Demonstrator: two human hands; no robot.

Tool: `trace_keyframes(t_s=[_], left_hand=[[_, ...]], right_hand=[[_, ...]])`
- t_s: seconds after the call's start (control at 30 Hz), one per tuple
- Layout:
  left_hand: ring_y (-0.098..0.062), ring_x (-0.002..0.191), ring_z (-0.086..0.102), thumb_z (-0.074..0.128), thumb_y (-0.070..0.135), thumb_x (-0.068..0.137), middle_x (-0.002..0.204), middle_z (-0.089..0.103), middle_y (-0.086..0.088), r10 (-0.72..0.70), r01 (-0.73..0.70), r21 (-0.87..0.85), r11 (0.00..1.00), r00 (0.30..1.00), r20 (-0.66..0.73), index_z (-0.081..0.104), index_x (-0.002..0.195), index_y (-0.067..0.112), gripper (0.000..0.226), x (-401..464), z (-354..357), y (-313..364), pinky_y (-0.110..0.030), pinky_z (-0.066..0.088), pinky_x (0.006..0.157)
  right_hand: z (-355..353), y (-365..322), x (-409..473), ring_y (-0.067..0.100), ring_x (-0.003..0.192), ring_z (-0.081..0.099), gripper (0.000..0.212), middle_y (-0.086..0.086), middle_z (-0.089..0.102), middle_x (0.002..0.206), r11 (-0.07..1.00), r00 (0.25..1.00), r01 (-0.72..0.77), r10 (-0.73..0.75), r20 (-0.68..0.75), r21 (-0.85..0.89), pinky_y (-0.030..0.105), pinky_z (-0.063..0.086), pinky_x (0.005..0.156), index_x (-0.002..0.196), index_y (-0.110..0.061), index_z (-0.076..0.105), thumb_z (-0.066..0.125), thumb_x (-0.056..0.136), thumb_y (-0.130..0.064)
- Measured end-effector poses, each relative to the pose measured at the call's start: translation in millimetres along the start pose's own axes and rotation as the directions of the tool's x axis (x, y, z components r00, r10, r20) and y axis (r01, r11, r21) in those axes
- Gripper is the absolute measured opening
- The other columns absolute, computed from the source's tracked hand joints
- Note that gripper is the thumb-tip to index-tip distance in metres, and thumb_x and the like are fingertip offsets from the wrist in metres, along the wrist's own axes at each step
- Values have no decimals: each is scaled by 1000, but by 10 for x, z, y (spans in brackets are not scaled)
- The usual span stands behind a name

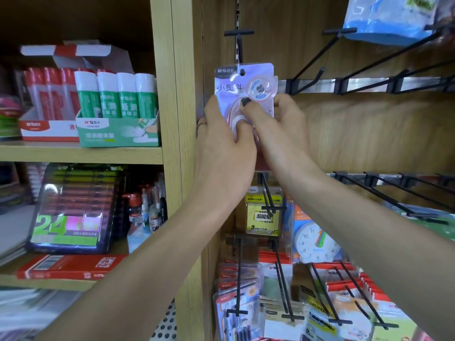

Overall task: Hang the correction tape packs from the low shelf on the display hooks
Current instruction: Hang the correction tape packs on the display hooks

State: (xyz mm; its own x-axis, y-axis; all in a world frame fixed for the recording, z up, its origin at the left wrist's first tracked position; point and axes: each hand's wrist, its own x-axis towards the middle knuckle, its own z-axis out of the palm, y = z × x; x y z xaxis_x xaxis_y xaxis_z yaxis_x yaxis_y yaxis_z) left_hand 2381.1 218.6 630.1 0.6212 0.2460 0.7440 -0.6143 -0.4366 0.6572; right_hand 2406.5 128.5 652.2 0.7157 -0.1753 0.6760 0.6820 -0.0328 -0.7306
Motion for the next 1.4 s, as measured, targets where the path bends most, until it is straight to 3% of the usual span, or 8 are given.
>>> trace_keyframes(t_s=[0.27,0.4,0.57,0.8,1.07,1.27,1.33,1.4], left_hand=[[-27,111,66,43,38,96,124,65,-5,18,-18,4,1000,1000,-22,36,151,25,57,11,-7,36,-49,56,93],[-25,114,63,46,36,99,125,65,-5,18,-18,-8,1000,1000,-25,42,147,21,50,51,-20,41,-46,54,96],[-28,117,61,47,33,103,126,65,-8,-54,54,38,998,998,18,41,148,19,48,147,18,-16,-46,49,100],[-31,120,61,47,27,100,134,61,-10,-128,119,86,989,986,110,36,152,21,54,356,225,-173,-43,51,100],[-30,119,60,54,30,98,134,54,-11,-288,284,47,958,950,119,45,141,14,47,627,476,-306,-28,47,73],[-33,126,58,55,26,100,140,54,-13,-314,309,57,949,941,129,45,147,14,49,704,584,-414,-32,49,88],[-33,127,58,60,19,95,140,56,-13,-342,334,77,940,929,141,45,147,15,55,721,590,-428,-37,54,95],[-32,125,61,65,11,91,139,56,-10,-362,355,72,932,917,164,44,149,17,62,741,595,-440,-32,62,74]], right_hand=[[-5,-4,19,-4,66,67,16,-13,72,77,999,999,35,-35,-22,-32,13,49,56,102,-14,69,70,91,-26],[14,-45,37,9,76,75,18,-5,77,82,1000,1000,3,-2,-26,23,30,60,69,101,-11,70,71,89,-25],[20,-5,83,13,58,66,11,-1,68,69,996,996,-92,92,18,17,31,55,53,93,-14,65,69,89,-24],[40,203,341,18,93,75,19,1,77,101,986,990,-135,137,15,-100,36,61,82,109,-18,67,67,92,-26],[56,440,661,17,84,69,10,3,74,100,950,979,-161,189,79,-269,28,55,69,91,-23,68,61,97,-25],[55,480,786,21,96,70,15,3,70,105,924,972,-188,223,70,-333,35,59,80,101,-19,68,65,98,-33],[51,479,818,20,87,69,23,2,67,96,902,964,-216,258,66,-374,35,58,81,107,-14,67,66,98,-35],[49,454,822,18,69,64,24,2,64,81,880,949,-258,308,66,-399,32,58,72,94,-15,61,66,97,-38]])
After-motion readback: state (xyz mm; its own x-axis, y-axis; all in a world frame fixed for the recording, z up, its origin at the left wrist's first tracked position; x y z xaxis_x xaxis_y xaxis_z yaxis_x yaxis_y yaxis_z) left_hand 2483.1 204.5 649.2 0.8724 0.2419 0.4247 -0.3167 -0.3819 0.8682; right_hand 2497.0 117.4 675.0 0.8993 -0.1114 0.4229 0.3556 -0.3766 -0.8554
